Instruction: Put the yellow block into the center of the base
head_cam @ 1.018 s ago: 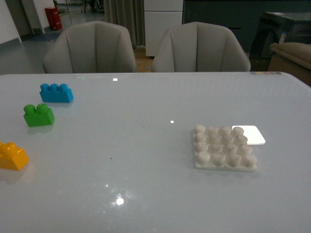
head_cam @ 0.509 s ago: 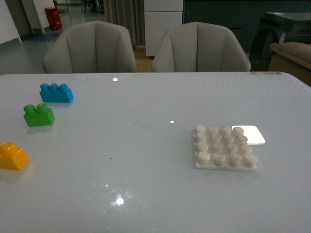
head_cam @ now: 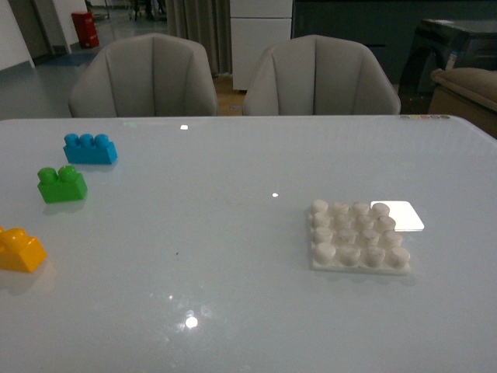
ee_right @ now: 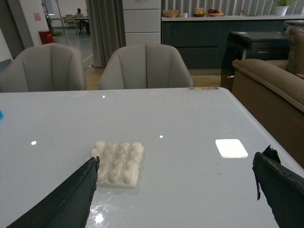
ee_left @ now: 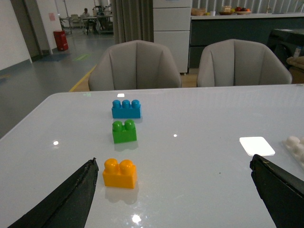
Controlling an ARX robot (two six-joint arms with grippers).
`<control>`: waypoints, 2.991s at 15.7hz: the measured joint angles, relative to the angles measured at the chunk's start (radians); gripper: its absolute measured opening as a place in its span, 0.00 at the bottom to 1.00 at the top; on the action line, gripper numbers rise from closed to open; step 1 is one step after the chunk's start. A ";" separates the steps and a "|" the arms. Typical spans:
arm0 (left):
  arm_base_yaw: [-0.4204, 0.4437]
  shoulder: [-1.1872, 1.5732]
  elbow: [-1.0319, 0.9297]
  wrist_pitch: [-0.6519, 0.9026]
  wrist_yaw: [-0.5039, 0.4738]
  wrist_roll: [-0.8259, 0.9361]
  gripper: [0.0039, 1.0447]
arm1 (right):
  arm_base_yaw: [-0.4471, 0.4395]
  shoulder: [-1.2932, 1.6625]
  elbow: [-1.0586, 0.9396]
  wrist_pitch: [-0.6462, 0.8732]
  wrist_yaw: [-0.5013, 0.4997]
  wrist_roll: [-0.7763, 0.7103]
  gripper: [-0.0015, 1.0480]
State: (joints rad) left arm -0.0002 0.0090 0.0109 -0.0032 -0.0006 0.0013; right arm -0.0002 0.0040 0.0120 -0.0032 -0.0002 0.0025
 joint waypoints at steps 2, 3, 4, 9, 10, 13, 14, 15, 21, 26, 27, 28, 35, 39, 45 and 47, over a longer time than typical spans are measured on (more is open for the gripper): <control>0.000 0.000 0.000 0.000 0.000 0.000 0.94 | 0.000 0.000 0.000 0.000 0.000 0.000 0.94; 0.000 0.000 0.000 0.000 0.000 0.000 0.94 | 0.000 0.000 0.000 0.000 0.000 0.000 0.94; 0.000 0.000 0.000 0.000 0.000 0.000 0.94 | 0.000 0.000 0.000 0.000 0.000 0.000 0.94; 0.000 0.000 0.000 0.000 0.000 0.000 0.94 | 0.000 0.000 0.000 0.000 0.000 0.000 0.94; 0.000 0.000 0.000 0.000 0.000 0.000 0.94 | 0.000 0.000 0.000 0.000 0.000 0.000 0.94; 0.000 0.000 0.000 0.000 0.000 0.000 0.94 | 0.000 0.000 0.000 0.000 0.000 0.000 0.94; 0.000 0.000 0.000 0.000 0.000 0.000 0.94 | -0.019 0.018 0.002 0.014 -0.040 0.031 0.94; 0.000 0.000 0.000 0.000 0.000 0.000 0.94 | -0.068 0.088 0.009 0.080 -0.097 0.071 0.94; 0.000 0.000 0.000 0.000 0.000 0.000 0.94 | -0.114 1.024 0.449 0.582 -0.159 0.169 0.94; 0.000 0.000 0.000 0.000 0.000 0.000 0.94 | 0.020 1.750 0.998 0.259 -0.085 0.161 0.94; 0.000 0.000 0.000 0.000 0.000 0.000 0.94 | 0.030 1.835 1.052 0.213 -0.081 0.156 0.94; 0.000 0.000 0.000 0.000 0.000 0.000 0.94 | 0.040 1.907 1.084 0.180 -0.075 0.150 0.94; 0.000 0.000 0.000 0.000 0.000 0.000 0.94 | 0.075 2.143 1.141 0.138 -0.068 0.164 0.94; 0.000 0.000 0.000 0.000 0.000 0.000 0.94 | 0.086 2.195 1.189 0.137 -0.080 0.187 0.94; 0.000 0.000 0.000 0.000 0.000 0.000 0.94 | 0.118 2.234 1.225 0.108 -0.082 0.217 0.94; 0.000 0.000 0.000 0.000 0.000 0.000 0.94 | 0.126 2.238 1.233 0.109 -0.082 0.234 0.94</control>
State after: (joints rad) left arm -0.0002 0.0090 0.0109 -0.0032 -0.0006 0.0013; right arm 0.1257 2.2421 1.2446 0.1055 -0.0818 0.2363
